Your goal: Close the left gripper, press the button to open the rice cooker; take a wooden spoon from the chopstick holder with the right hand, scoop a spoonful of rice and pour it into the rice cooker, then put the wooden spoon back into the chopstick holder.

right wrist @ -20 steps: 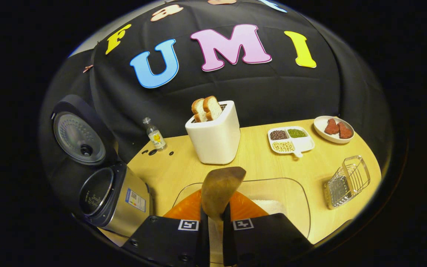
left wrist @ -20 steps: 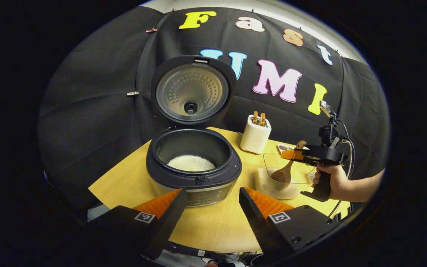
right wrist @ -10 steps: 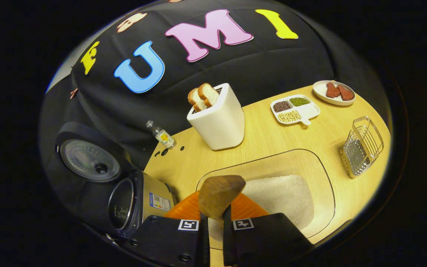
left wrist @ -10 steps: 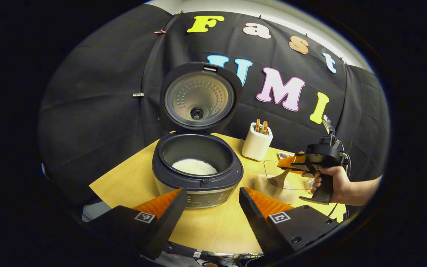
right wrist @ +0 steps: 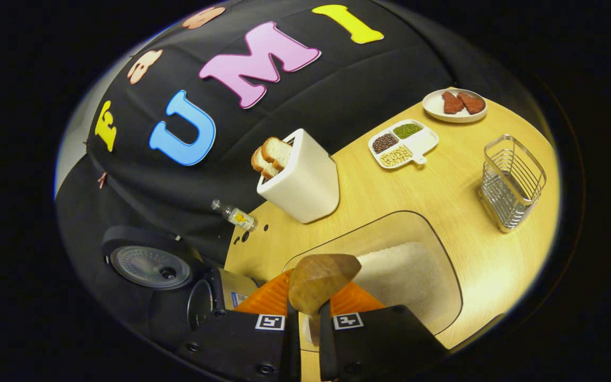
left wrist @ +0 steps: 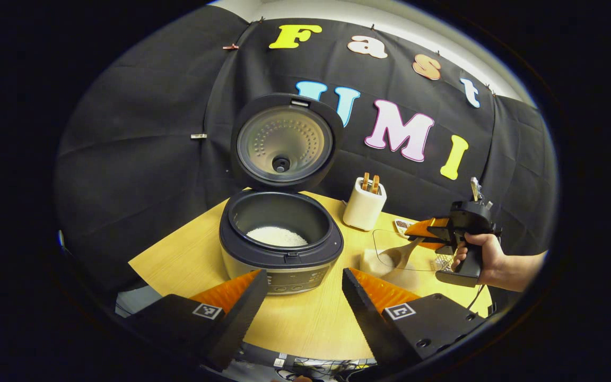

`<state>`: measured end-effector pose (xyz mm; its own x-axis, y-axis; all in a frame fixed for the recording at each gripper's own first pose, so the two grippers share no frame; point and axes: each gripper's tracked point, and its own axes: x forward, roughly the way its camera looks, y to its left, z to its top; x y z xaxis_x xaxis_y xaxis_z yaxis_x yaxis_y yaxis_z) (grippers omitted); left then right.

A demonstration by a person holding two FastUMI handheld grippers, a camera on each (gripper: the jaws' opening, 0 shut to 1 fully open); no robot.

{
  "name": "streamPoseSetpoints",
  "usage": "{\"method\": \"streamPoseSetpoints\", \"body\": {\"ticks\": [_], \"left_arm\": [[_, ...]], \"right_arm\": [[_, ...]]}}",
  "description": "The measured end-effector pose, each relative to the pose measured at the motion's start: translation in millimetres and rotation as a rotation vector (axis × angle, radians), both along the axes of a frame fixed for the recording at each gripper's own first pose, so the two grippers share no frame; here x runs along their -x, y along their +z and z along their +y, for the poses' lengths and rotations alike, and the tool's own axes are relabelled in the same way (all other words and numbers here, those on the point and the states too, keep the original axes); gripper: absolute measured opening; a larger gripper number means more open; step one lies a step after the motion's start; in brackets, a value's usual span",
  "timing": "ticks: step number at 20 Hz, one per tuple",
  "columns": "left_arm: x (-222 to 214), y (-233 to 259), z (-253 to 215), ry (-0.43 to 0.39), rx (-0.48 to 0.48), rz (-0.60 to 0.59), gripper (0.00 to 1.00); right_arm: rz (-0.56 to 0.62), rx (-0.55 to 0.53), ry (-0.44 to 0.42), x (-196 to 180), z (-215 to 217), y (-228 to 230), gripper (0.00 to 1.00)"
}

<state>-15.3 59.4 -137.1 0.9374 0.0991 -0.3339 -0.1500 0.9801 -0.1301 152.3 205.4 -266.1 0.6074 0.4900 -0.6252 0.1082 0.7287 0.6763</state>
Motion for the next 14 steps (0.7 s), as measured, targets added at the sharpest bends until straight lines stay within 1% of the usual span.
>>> {"method": "streamPoseSetpoints", "body": {"ticks": [1,7,8,9,14], "left_arm": [[0.3,1.9,-0.8,-0.003,0.0,-0.003,0.95],[1.8,10.4,-4.6,-0.015,0.006,-0.037,0.95],[1.8,10.0,-4.6,-0.019,0.008,-0.039,0.95],[1.3,10.7,-4.5,-0.023,0.011,-0.043,0.95],[-3.7,12.2,3.0,-0.026,0.016,-0.053,0.95]], "right_arm": [[0.014,-0.016,-0.024,1.3,-5.7,0.1,0.18],[0.062,-0.073,-0.155,1.0,-38.8,2.0,0.18],[0.065,-0.086,-0.177,1.7,-43.0,4.6,0.14],[0.07,-0.099,-0.198,0.7,-46.6,6.7,0.18],[0.081,-0.151,-0.262,-2.0,-57.6,24.9,0.18]]}}
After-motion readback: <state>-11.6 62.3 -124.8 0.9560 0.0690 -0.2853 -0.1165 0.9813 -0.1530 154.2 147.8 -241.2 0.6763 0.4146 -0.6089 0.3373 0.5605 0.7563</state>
